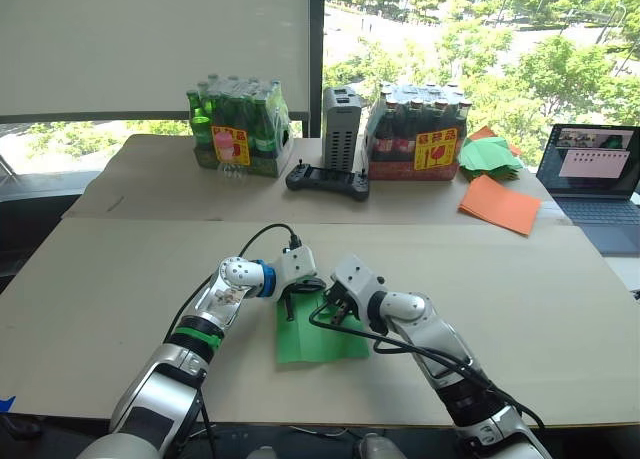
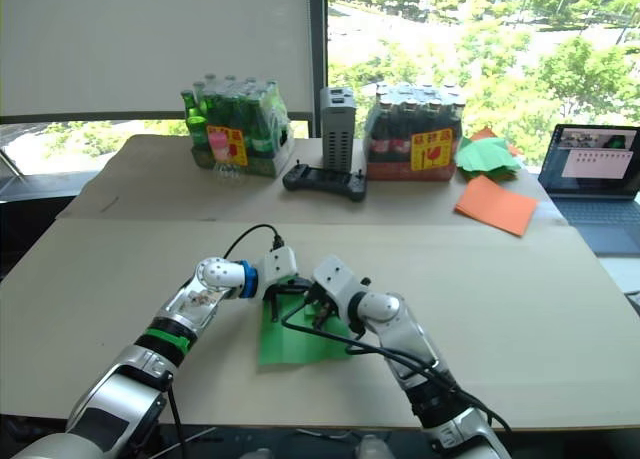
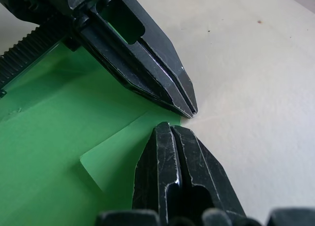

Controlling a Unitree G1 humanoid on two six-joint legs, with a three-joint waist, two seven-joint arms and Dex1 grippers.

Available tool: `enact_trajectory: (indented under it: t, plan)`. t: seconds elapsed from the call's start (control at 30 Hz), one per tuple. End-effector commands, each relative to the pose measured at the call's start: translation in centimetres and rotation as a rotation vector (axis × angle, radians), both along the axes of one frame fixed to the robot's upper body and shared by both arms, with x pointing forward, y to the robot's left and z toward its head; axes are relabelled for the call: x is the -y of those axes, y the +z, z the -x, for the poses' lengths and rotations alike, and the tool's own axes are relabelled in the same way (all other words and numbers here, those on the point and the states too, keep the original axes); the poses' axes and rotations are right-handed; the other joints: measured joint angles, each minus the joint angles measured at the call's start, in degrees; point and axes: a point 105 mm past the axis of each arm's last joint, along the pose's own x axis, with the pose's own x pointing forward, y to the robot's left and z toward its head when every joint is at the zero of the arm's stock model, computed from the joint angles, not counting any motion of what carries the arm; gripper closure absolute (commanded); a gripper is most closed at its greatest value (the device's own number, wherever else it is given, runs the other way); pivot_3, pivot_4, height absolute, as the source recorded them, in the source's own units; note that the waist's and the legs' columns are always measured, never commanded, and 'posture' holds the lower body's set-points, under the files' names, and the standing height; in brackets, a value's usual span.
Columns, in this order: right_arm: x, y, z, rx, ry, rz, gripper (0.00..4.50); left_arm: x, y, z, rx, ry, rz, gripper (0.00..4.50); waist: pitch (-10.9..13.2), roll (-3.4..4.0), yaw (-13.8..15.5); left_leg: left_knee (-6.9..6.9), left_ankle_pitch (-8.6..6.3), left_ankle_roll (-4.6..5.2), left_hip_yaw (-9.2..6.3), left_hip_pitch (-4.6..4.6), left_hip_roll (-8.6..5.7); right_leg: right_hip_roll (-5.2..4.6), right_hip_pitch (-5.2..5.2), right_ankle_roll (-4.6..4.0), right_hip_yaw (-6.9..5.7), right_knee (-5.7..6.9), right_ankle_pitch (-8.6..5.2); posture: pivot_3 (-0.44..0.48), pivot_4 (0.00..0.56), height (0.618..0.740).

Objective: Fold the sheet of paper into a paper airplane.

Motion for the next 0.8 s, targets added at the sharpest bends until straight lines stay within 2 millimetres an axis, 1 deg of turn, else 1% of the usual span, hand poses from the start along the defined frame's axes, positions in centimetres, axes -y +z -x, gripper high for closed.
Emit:
enact_trajectory:
  t: [0.03, 0.8]
  plan:
    - [1.1, -2.4, 0.9, -0.105, -0.027, 0.036, 4.48, 0.0, -1.6, 0.9, -0.039, -0.025, -0.044, 4.5, -0.01, 0.0, 0.0, 0.0, 0.0, 0.0, 0.0, 0.0, 0.0, 0.0, 0.0, 0.0, 0.0, -0.01, 0.0, 0.0, 0.15, 0.74]
    - [3.9, -3.1, 3.1, -0.177, -0.102, 0.04, 4.48, -0.1, -1.8, 1.1, -0.042, -0.029, -0.052, 4.5, -0.15, -0.02, 0.11, 0.0, 0.0, 0.0, 0.0, 0.04, 0.0, 0.0, 0.08, 0.03, 0.0, -0.05, -0.02, 0.0, 0.15, 0.74]
